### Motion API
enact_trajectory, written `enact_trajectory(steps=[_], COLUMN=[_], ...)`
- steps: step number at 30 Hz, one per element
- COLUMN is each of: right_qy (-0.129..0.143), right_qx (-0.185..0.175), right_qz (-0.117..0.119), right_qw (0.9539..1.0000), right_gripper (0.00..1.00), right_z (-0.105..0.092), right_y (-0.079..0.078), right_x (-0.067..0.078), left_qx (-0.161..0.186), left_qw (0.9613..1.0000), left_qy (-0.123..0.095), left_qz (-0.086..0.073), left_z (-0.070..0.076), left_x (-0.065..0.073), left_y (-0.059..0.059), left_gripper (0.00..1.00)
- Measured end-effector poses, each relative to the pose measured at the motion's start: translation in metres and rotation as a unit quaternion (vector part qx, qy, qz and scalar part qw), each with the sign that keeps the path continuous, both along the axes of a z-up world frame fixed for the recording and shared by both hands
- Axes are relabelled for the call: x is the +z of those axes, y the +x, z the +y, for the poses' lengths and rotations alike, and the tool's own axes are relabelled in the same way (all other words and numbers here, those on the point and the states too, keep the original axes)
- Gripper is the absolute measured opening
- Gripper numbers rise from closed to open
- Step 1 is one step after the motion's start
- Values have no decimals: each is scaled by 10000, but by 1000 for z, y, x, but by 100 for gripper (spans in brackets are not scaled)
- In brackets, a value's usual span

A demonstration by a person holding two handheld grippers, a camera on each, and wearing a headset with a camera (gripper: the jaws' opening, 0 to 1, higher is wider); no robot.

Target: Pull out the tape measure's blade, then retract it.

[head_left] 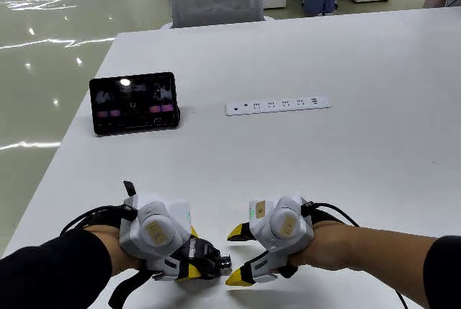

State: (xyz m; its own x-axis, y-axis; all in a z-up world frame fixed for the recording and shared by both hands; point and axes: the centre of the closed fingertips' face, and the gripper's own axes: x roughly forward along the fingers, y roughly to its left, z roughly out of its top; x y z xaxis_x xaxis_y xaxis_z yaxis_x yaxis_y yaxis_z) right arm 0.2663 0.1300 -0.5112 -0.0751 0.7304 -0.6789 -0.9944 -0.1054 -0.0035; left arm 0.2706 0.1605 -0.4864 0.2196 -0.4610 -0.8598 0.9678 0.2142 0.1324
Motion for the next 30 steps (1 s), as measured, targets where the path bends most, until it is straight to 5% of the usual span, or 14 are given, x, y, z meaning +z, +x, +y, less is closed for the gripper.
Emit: enact_trajectory(steps=[15, 19, 20, 30], right_qy=[-151, -216, -239, -218], right_qx=[254, 264, 153, 120], right_qz=[2, -51, 127, 298], right_qw=[9996, 9994, 9995, 9992], right_gripper=[13, 13, 13, 11], right_z=[5, 8, 8, 5], right_y=[-3, -3, -4, -2], right_x=[-10, -13, -13, -11], left_qx=[31, 30, 31, 67], left_qw=[10000, 10000, 10000, 10000], left_qy=[-37, -44, -47, -65], left_qz=[9, 18, 21, 25], left_z=[0, 0, 0, 1], left_x=[-2, -3, -2, -2], left_y=[1, 2, 1, 1], left_gripper=[29, 29, 29, 29])
